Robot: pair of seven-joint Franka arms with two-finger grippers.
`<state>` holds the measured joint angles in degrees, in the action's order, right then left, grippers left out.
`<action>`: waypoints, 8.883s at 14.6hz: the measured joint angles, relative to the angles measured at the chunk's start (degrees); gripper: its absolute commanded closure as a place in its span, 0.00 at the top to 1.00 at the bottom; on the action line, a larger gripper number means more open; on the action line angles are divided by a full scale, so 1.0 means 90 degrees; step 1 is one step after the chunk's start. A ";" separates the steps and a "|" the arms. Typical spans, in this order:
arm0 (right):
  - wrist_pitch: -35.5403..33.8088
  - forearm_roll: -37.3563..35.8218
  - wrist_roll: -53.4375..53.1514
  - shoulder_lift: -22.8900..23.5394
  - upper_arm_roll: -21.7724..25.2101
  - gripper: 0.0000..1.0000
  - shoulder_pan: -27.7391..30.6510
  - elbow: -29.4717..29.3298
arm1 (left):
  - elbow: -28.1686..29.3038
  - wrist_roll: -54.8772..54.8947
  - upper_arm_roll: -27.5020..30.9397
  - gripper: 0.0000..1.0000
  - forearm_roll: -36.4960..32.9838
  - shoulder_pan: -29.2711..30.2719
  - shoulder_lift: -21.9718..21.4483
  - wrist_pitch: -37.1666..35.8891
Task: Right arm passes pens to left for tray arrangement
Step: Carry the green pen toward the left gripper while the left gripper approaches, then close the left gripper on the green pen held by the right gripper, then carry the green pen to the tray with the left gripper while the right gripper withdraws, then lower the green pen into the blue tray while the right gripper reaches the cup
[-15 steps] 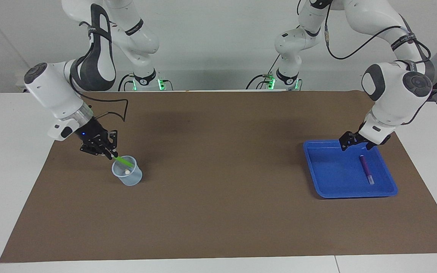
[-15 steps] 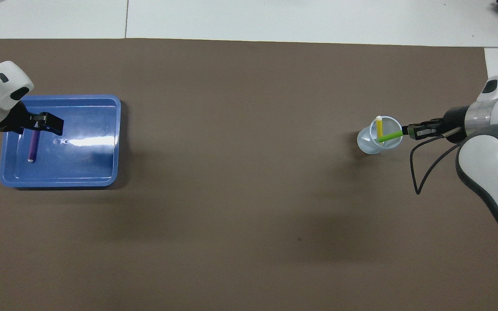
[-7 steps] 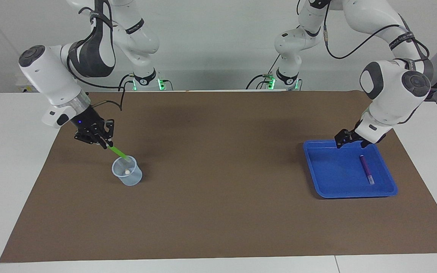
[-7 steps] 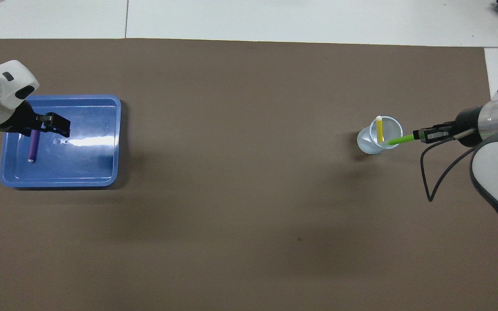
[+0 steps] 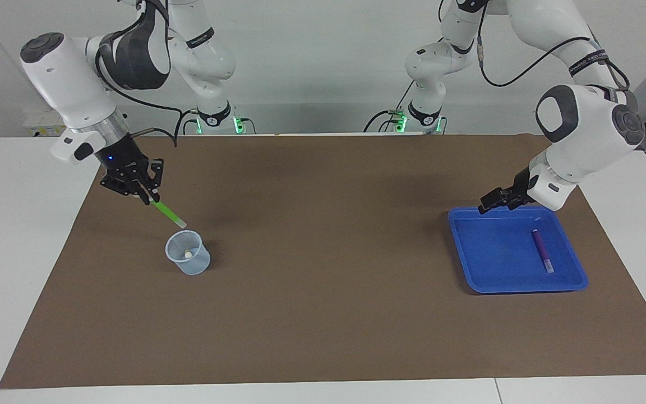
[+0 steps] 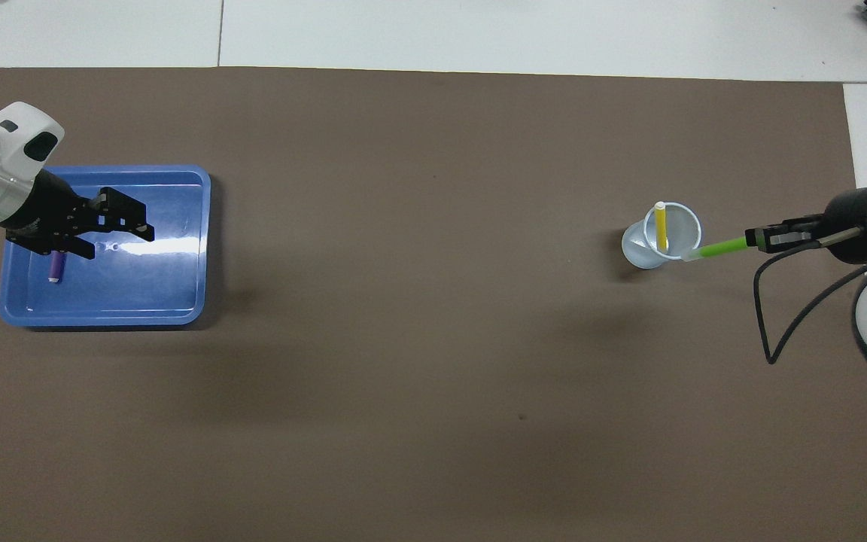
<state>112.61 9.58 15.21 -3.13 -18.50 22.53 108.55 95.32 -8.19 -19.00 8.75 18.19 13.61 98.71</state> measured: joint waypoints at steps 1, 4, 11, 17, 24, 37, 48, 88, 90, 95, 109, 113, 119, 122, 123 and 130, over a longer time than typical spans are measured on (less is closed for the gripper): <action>-0.0165 -0.0013 -0.0426 -0.0071 -0.0050 0.00 -0.0008 -0.0049 | -0.0014 -0.0207 -0.0006 0.96 0.0082 -0.0001 -0.0008 -0.0060; -0.0421 -0.0017 -0.1697 -0.0278 -0.0429 0.00 -0.0047 -0.0089 | -0.0015 -0.1117 -0.0066 0.96 0.0423 -0.0177 -0.0012 -0.0118; -0.0707 0.0170 -0.5197 -0.0438 -0.1641 0.00 -0.0070 -0.0401 | -0.0015 -0.3275 -0.0107 0.95 0.2028 -0.0338 -0.0078 -0.0521; -0.0419 0.1206 -0.7442 -0.0425 -0.1985 0.00 -0.0123 -0.0495 | -0.0015 -0.5710 -0.0325 0.93 0.3037 -0.0444 -0.0095 -0.0582; 0.0643 0.1449 -0.9808 -0.0221 -0.2052 0.00 -0.0905 -0.0501 | -0.0020 -0.6484 -0.0617 0.89 0.3438 -0.0578 -0.0124 -0.0225; 0.1044 0.1577 -1.1667 -0.0041 -0.2053 0.00 -0.1461 -0.0518 | -0.0079 -0.8545 -0.0796 0.87 0.4052 -0.1937 -0.0164 0.1537; 0.1043 0.1580 -1.1695 -0.0005 -0.2055 0.00 -0.1583 -0.0519 | 0.0394 -0.8076 -0.0791 0.55 0.4047 -0.2022 -0.0369 0.1423; -0.0567 0.1250 -0.7099 -0.0031 -0.1918 1.00 -0.0981 -0.0565 | 0.0635 -0.4859 -0.0670 0.00 0.1701 -0.1456 -0.0534 0.0431; -0.0766 0.0964 -0.5925 -0.0040 -0.1907 1.00 -0.0719 -0.0568 | 0.0683 -0.4348 -0.0666 0.00 0.1417 -0.1330 -0.0540 0.0430; -0.0793 0.0645 -0.3216 -0.0038 -0.1883 1.00 -0.0008 -0.0550 | 0.1058 -0.3091 -0.0647 0.00 0.0942 -0.1023 -0.0701 0.0633; 0.1206 -0.0239 0.0854 0.0469 -0.1876 0.92 0.0735 0.0216 | 0.1715 -0.0496 -0.0616 0.00 -0.1083 0.0031 -0.0484 0.2236; 0.1437 -0.0584 0.1160 0.1005 -0.1874 0.83 0.0831 0.0077 | 0.1439 0.0080 -0.0604 0.00 -0.1749 0.0318 0.0118 0.2566; -0.0581 -0.1812 0.0565 0.2255 -0.1886 0.81 0.0687 -0.1714 | 0.1025 0.0120 -0.0526 0.00 -0.2359 0.0387 0.0610 0.2762; -0.1283 -0.2376 -0.0138 0.3002 -0.1887 0.81 0.0350 -0.2678 | 0.0936 0.0148 -0.0516 0.00 -0.2478 0.0474 0.0824 0.2983; -0.1446 -0.2496 -0.0315 0.3229 -0.1886 0.81 0.0261 -0.2952 | 0.0934 0.0156 -0.0516 0.00 -0.2481 0.0490 0.0857 0.3079; -0.1495 -0.3070 -0.1213 0.3997 -0.1880 0.77 -0.0036 -0.3509 | 0.0939 0.0165 -0.0510 0.00 -0.2530 0.0531 0.0952 0.3300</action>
<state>99.16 -18.05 4.29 32.84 -35.42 22.21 76.97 103.77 -6.71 -23.59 -14.02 22.97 22.18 128.40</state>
